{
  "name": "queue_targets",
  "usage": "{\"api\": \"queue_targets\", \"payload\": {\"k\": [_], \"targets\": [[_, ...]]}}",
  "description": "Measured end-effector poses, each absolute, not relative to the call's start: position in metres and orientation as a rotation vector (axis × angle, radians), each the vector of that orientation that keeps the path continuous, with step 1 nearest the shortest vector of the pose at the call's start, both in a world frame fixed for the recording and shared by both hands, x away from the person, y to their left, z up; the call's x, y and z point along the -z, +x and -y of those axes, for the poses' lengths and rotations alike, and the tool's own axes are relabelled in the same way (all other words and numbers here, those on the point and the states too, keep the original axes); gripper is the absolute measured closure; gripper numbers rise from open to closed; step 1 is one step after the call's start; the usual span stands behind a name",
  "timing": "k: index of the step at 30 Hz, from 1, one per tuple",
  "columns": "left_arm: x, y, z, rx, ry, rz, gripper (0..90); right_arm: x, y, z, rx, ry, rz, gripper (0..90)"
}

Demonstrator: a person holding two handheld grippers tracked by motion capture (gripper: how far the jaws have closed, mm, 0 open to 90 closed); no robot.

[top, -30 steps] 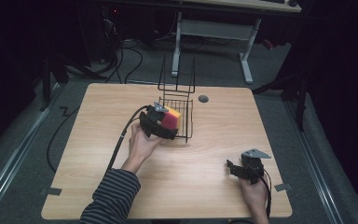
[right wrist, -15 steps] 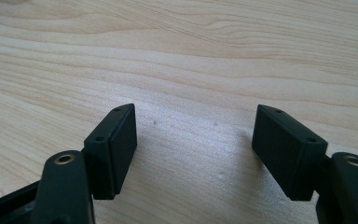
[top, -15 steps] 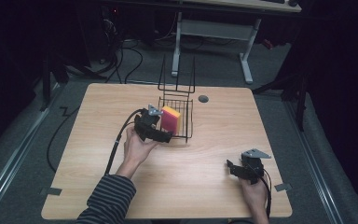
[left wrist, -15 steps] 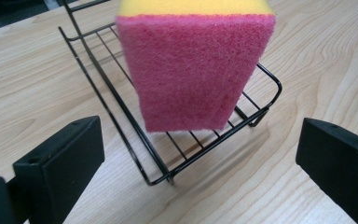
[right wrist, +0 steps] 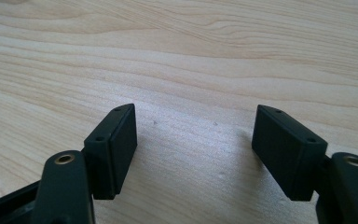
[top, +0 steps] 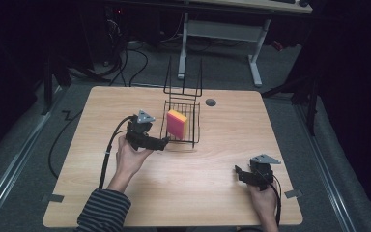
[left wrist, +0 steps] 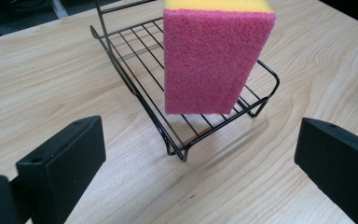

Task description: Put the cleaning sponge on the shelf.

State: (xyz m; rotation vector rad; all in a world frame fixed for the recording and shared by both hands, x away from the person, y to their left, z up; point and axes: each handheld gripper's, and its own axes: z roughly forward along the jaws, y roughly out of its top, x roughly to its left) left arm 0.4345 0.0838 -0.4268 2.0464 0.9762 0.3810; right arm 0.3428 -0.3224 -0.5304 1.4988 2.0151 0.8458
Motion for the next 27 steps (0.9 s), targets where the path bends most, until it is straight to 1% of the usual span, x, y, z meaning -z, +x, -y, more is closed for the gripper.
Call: {"api": "queue_targets", "payload": {"k": [5, 8, 14, 21, 27], "targets": [[0.426, 0.426, -0.095, -0.378, 2.032, -0.984, 2.9, 0.53, 0.343, 0.322, -0.845, 1.497, -2.015, 31.4], [0.426, 0.423, -0.103, -0.353, 2.011, -0.991, 3.1, 0.53, 0.343, 0.322, -0.845, 1.498, -2.015, 31.4], [0.425, 0.418, -0.113, -0.36, 2.008, -1.005, 3.5, 0.53, 0.343, 0.322, -0.845, 1.498, -2.015, 31.4], [0.425, 0.409, -0.124, -0.355, 2.001, -1.014, 6.5, 0.53, 0.343, 0.322, -0.845, 1.499, -2.015, 31.4], [0.425, 0.401, -0.136, -0.366, 1.985, -1.026, 7.1, 0.53, 0.343, 0.322, -0.846, 1.498, -2.015, 31.4]]}}
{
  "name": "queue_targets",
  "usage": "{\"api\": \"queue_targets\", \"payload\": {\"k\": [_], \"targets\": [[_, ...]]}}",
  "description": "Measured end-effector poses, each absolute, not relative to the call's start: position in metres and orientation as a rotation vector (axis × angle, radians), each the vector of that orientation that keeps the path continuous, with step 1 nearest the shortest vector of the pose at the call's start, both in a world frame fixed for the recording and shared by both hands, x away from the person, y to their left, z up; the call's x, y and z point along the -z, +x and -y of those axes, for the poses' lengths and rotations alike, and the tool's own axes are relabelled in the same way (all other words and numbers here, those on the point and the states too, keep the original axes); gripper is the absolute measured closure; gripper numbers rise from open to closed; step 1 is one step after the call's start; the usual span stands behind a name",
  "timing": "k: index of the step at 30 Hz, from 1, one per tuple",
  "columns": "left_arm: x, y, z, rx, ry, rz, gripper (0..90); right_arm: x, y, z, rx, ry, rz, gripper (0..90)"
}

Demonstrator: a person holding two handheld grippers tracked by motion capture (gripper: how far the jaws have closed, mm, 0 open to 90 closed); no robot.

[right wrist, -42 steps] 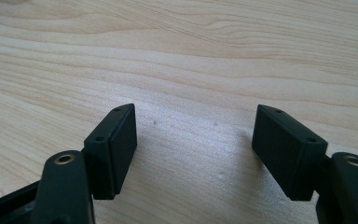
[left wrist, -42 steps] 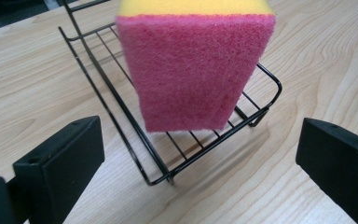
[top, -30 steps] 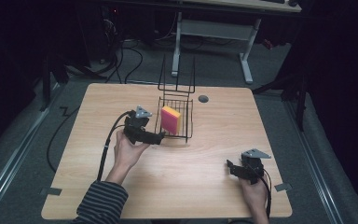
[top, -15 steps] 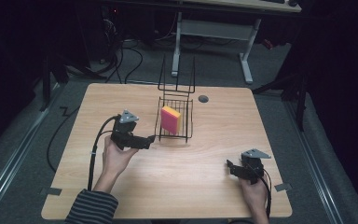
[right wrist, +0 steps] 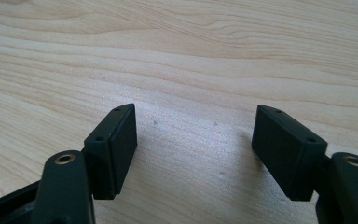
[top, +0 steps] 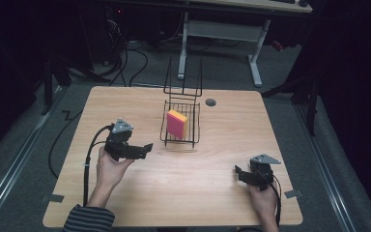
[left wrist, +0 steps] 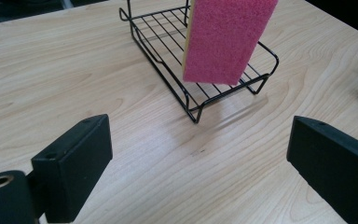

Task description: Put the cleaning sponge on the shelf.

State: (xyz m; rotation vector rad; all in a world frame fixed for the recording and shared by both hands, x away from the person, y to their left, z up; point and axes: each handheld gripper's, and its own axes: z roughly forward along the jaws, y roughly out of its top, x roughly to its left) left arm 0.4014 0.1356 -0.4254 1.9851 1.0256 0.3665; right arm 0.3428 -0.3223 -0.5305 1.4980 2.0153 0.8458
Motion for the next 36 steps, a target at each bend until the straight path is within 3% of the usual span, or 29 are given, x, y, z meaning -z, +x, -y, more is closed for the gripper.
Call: {"api": "queue_targets", "payload": {"k": [36], "targets": [[0.447, 0.379, -0.19, -0.356, 1.9, -1.136, 10.4, 0.53, 0.343, 0.322, -0.846, 1.501, -2.014, 31.4]]}}
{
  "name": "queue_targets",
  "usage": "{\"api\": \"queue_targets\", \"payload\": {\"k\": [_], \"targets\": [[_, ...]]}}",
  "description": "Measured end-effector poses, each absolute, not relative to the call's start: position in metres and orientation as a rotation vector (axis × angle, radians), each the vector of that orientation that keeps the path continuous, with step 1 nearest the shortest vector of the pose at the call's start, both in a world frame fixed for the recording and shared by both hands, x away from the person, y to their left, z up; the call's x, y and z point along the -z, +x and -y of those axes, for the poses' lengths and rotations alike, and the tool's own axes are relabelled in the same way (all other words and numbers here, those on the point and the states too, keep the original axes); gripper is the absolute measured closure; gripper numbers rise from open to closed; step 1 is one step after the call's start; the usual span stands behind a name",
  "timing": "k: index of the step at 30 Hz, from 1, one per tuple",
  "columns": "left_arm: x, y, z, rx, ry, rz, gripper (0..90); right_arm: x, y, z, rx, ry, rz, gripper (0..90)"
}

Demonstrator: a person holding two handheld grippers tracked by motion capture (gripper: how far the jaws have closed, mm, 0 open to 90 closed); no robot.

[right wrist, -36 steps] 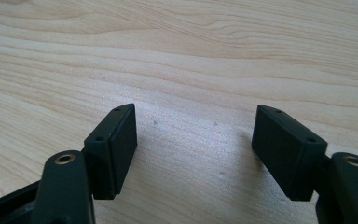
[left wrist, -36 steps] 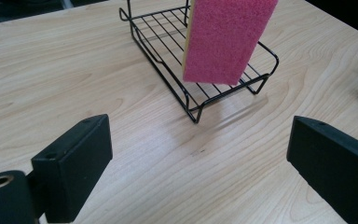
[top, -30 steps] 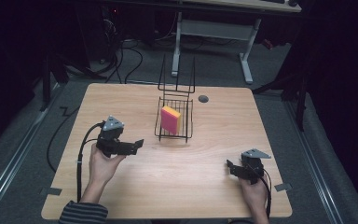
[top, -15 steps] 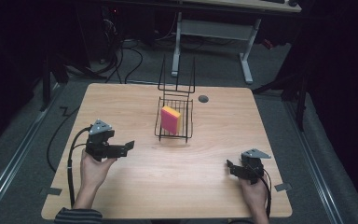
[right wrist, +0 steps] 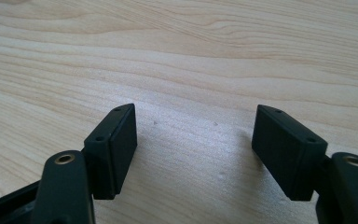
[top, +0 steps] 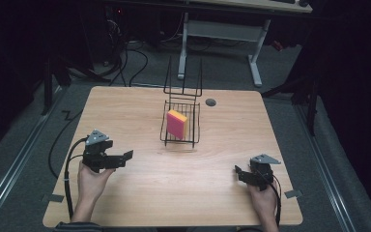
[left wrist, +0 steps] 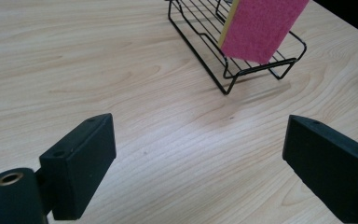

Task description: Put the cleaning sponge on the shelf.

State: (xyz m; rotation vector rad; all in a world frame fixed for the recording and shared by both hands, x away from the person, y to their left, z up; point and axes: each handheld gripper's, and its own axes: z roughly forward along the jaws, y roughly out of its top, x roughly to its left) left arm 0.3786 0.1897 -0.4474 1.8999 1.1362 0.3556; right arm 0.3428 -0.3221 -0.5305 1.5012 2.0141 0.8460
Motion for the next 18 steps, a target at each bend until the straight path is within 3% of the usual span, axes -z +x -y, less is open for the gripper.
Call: {"api": "queue_targets", "payload": {"k": [18], "targets": [[0.478, 0.377, -0.189, -0.334, 1.926, -1.177, 12.2, 0.53, 0.343, 0.322, -0.846, 1.504, -2.013, 31.4]]}}
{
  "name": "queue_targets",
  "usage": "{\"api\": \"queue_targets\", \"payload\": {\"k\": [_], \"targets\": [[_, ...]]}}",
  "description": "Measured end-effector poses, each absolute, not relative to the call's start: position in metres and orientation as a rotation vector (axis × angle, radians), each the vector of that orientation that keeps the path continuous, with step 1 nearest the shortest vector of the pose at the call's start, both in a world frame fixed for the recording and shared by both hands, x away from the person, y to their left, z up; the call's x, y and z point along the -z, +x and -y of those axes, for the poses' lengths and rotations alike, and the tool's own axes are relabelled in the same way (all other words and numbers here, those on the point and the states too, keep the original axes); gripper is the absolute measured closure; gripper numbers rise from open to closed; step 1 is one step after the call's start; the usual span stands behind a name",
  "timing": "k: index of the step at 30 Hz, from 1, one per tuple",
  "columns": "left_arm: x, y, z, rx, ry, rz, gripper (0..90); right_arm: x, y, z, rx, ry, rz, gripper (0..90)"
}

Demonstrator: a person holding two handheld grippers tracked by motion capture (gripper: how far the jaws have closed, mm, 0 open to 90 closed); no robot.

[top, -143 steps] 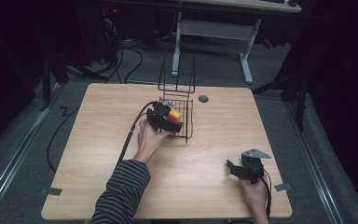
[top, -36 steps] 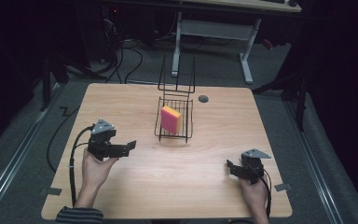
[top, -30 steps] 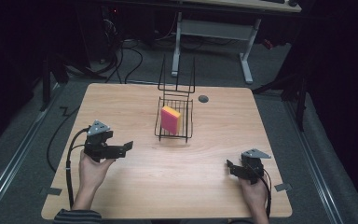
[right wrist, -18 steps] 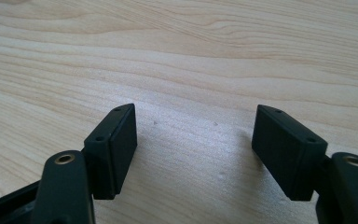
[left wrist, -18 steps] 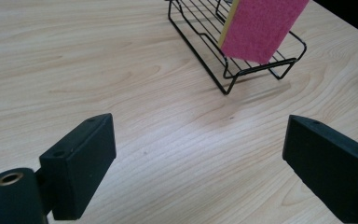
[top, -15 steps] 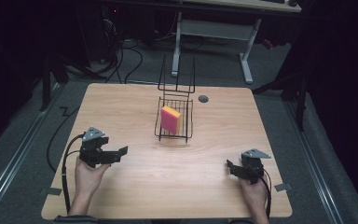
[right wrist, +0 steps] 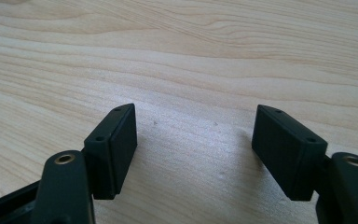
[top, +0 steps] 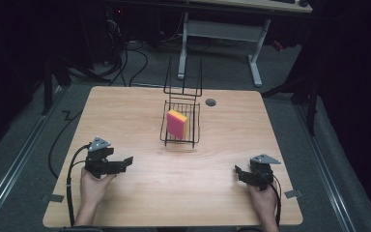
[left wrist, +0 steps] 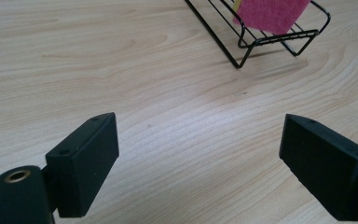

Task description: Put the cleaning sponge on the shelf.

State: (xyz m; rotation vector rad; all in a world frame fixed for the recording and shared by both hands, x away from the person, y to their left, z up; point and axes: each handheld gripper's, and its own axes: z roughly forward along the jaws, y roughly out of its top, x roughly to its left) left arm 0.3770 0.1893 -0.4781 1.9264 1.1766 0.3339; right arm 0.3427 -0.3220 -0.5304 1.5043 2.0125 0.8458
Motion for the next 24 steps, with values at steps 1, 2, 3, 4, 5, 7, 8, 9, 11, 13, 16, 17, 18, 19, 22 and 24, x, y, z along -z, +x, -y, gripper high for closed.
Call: {"api": "queue_targets", "payload": {"k": [1, 2, 3, 4, 5, 7, 8, 9, 11, 13, 16, 17, 18, 19, 22, 24], "targets": [[0.48, 0.377, -0.189, -0.335, 1.93, -1.178, 12.2, 0.53, 0.343, 0.322, -0.845, 1.504, -2.012, 31.4], [0.481, 0.377, -0.189, -0.334, 1.929, -1.181, 12.3, 0.53, 0.343, 0.322, -0.845, 1.502, -2.013, 31.4], [0.483, 0.377, -0.189, -0.331, 1.926, -1.182, 12.3, 0.53, 0.343, 0.322, -0.845, 1.501, -2.013, 31.4], [0.484, 0.377, -0.189, -0.333, 1.925, -1.183, 12.4, 0.53, 0.343, 0.322, -0.846, 1.505, -2.012, 31.4], [0.485, 0.377, -0.189, -0.323, 1.923, -1.188, 12.5, 0.53, 0.343, 0.322, -0.845, 1.501, -2.013, 31.4], [0.487, 0.376, -0.189, -0.327, 1.923, -1.188, 12.6, 0.53, 0.343, 0.322, -0.845, 1.504, -2.012, 31.4], [0.488, 0.376, -0.189, -0.329, 1.921, -1.192, 12.6, 0.53, 0.343, 0.322, -0.845, 1.501, -2.013, 31.4], [0.49, 0.376, -0.189, -0.329, 1.922, -1.193, 12.7, 0.53, 0.343, 0.322, -0.845, 1.501, -2.013, 31.4], [0.493, 0.375, -0.19, -0.323, 1.918, -1.202, 12.8, 0.53, 0.343, 0.322, -0.845, 1.504, -2.012, 31.4], [0.496, 0.374, -0.191, -0.321, 1.917, -1.209, 12.8, 0.53, 0.343, 0.322, -0.845, 1.504, -2.012, 31.4], [0.501, 0.373, -0.192, -0.313, 1.92, -1.221, 13.0, 0.53, 0.343, 0.322, -0.845, 1.505, -2.012, 31.4], [0.504, 0.374, -0.191, -0.309, 1.924, -1.225, 13.1, 0.53, 0.343, 0.322, -0.845, 1.504, -2.012, 31.4], [0.505, 0.374, -0.191, -0.301, 1.926, -1.225, 13.2, 0.53, 0.343, 0.322, -0.845, 1.504, -2.012, 31.4], [0.507, 0.374, -0.19, -0.299, 1.93, -1.226, 13.4, 0.53, 0.343, 0.322, -0.845, 1.504, -2.012, 31.4], [0.51, 0.374, -0.189, -0.297, 1.94, -1.232, 13.6, 0.53, 0.343, 0.322, -0.845, 1.505, -2.012, 31.4], [0.513, 0.375, -0.188, -0.308, 1.942, -1.235, 13.7, 0.53, 0.343, 0.322, -0.845, 1.505, -2.012, 31.4]]}}
